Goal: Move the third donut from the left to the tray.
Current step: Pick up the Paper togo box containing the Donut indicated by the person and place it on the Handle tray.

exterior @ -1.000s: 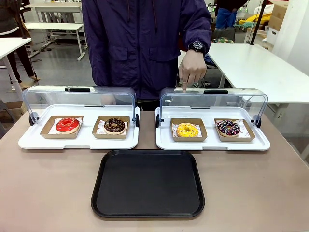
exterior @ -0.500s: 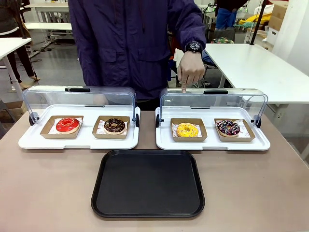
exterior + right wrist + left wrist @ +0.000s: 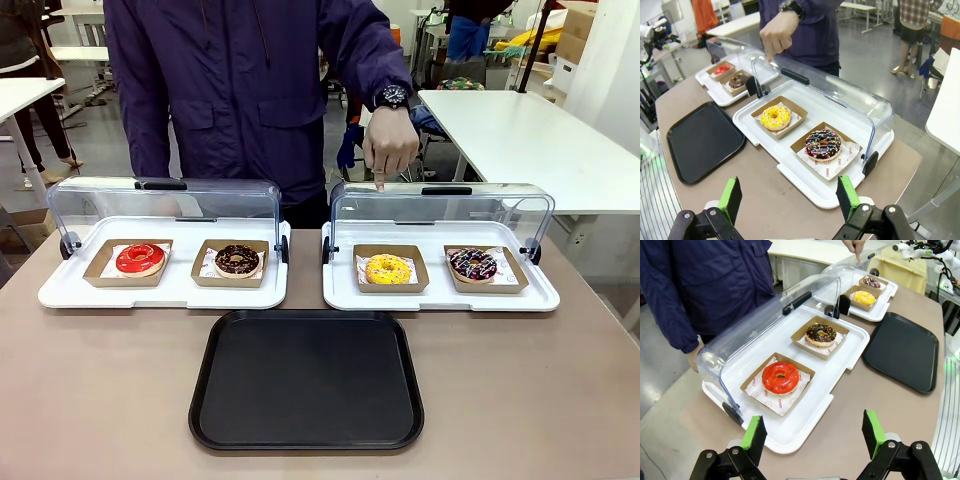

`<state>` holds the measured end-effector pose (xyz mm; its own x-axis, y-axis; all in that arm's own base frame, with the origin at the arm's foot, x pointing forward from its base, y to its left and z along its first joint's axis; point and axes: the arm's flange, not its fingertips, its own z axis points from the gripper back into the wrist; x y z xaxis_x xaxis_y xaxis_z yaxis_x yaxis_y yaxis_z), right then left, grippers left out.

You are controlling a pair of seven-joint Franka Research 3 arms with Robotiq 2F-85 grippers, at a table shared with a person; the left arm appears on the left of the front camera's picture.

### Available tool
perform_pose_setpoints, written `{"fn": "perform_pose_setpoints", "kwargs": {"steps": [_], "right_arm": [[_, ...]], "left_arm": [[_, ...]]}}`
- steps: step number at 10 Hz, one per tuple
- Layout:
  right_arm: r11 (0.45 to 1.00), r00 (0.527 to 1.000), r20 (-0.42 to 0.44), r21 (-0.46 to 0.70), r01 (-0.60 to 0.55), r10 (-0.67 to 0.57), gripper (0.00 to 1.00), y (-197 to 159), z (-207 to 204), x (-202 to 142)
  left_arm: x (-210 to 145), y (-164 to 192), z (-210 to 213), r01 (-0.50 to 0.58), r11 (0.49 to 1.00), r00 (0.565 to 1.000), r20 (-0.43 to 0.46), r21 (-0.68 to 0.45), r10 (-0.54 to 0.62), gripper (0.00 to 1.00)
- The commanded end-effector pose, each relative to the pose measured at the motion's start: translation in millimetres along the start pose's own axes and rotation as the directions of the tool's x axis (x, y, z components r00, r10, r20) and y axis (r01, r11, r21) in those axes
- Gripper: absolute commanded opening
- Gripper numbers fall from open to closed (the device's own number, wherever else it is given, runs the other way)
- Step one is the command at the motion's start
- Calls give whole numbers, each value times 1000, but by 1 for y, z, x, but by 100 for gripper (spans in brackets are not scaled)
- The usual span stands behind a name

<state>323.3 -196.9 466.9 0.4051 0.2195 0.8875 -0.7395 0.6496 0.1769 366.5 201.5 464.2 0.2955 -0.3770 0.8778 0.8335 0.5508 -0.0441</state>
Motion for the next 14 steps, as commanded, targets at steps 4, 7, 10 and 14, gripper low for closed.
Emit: {"fn": "perform_pose_setpoints", "kwargs": {"steps": [4, 7, 10, 14], "right_arm": [[1000, 1000, 25, -6, -12, 12, 100, -2, -1, 3], [996, 998, -19, 64, -63, 65, 100, 9, -8, 22], [968, 952, -175, 48, -245, 250, 100, 43, -54, 87], [856, 729, -461, 168, -488, 506, 100, 104, -153, 122]], "left_arm": [[1, 0, 1, 8, 1000, 1000, 1, -8, -8, 100], [1, 0, 1, 8, 1000, 1000, 1, -8, -8, 100], [1, 0, 1, 8, 1000, 1000, 1, -8, -8, 100], [1, 0, 1, 8, 1000, 1000, 1, -8, -8, 100]]}}
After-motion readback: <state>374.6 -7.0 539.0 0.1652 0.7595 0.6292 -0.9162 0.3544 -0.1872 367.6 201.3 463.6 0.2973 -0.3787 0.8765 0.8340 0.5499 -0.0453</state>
